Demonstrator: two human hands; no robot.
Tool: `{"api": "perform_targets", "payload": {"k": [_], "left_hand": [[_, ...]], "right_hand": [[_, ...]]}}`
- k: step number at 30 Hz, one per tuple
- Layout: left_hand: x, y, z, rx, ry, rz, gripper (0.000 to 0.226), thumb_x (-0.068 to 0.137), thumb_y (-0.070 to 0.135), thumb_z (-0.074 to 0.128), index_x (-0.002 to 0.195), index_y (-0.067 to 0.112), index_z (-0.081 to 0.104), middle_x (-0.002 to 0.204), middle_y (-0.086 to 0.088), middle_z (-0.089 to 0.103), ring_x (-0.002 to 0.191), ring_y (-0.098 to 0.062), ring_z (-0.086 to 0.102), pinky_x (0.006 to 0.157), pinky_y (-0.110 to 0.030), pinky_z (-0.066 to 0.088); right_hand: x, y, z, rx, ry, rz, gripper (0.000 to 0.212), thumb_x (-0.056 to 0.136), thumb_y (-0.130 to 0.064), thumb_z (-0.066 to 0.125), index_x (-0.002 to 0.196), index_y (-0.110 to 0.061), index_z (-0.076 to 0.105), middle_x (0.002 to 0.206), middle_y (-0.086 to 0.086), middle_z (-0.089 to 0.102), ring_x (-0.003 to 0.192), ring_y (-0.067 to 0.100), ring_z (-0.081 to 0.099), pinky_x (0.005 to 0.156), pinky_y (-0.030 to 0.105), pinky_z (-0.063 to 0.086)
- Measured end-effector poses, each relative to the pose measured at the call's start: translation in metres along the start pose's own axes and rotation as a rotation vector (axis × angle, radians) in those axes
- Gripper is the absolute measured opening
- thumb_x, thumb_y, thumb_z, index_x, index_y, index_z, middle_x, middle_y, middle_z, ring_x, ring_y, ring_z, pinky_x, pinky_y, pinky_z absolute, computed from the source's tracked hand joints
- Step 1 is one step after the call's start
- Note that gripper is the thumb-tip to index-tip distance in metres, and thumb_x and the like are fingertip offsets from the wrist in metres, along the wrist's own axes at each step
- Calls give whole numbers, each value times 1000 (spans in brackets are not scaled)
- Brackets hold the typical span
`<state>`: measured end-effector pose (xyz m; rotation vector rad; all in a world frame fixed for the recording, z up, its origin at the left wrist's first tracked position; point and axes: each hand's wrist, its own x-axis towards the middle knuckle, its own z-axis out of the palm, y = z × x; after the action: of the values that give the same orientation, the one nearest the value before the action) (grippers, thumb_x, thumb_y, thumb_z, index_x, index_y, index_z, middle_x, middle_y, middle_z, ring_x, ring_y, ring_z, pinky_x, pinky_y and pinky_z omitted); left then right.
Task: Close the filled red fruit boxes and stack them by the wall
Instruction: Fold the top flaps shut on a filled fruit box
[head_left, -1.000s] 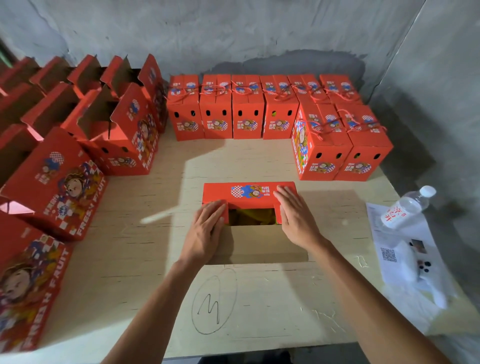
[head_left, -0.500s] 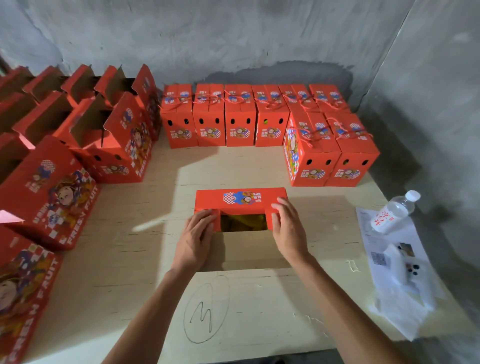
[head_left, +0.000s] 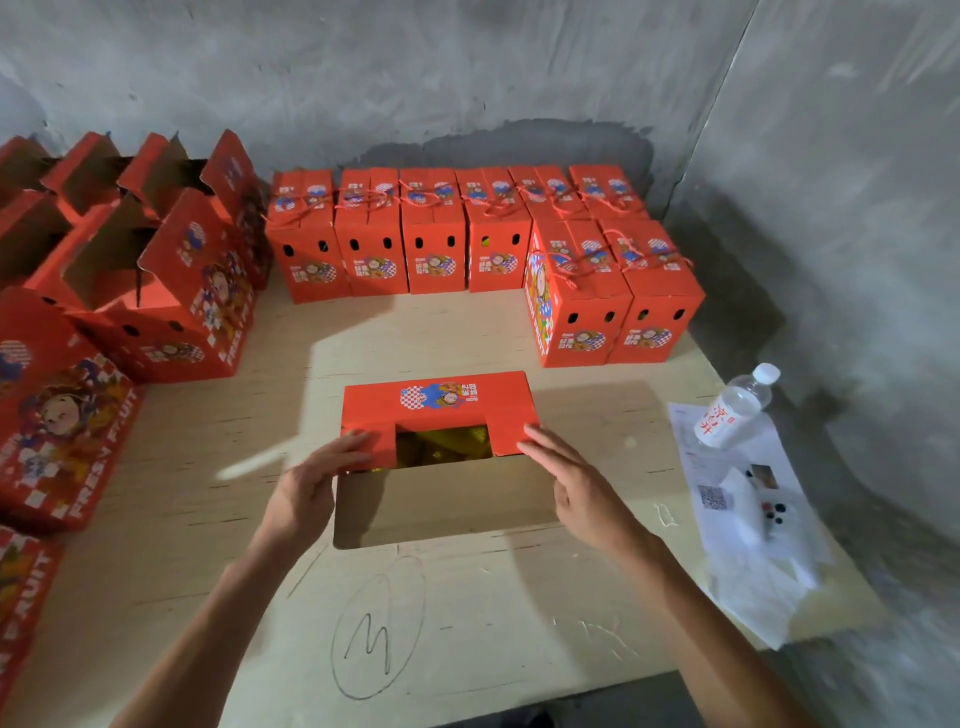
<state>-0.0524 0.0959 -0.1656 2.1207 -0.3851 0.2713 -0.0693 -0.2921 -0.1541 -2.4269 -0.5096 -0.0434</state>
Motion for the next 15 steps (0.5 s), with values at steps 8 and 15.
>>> {"api": "perform_targets", "payload": {"k": [8,15], "left_hand": [[-7,-3,-19,91,-217,84,66,83,-8,79,139,23,63,154,10,51,148,-17,41,120,-41,36],[-6,35,-6,-28,68,-256,52,88,74,60,130,44,60,115,17,74,107,-8,70,84,-24,56]], "right_hand": [[-3,12,-11,191,-100,35,55,99,-28,58,152,-40,45,162,-33,25,124,-16,53,99,17,50],[14,-22,-17,267,138,288,52,92,-78,45,104,-33,67,85,-16,75,78,2,73,62,28,53]]}}
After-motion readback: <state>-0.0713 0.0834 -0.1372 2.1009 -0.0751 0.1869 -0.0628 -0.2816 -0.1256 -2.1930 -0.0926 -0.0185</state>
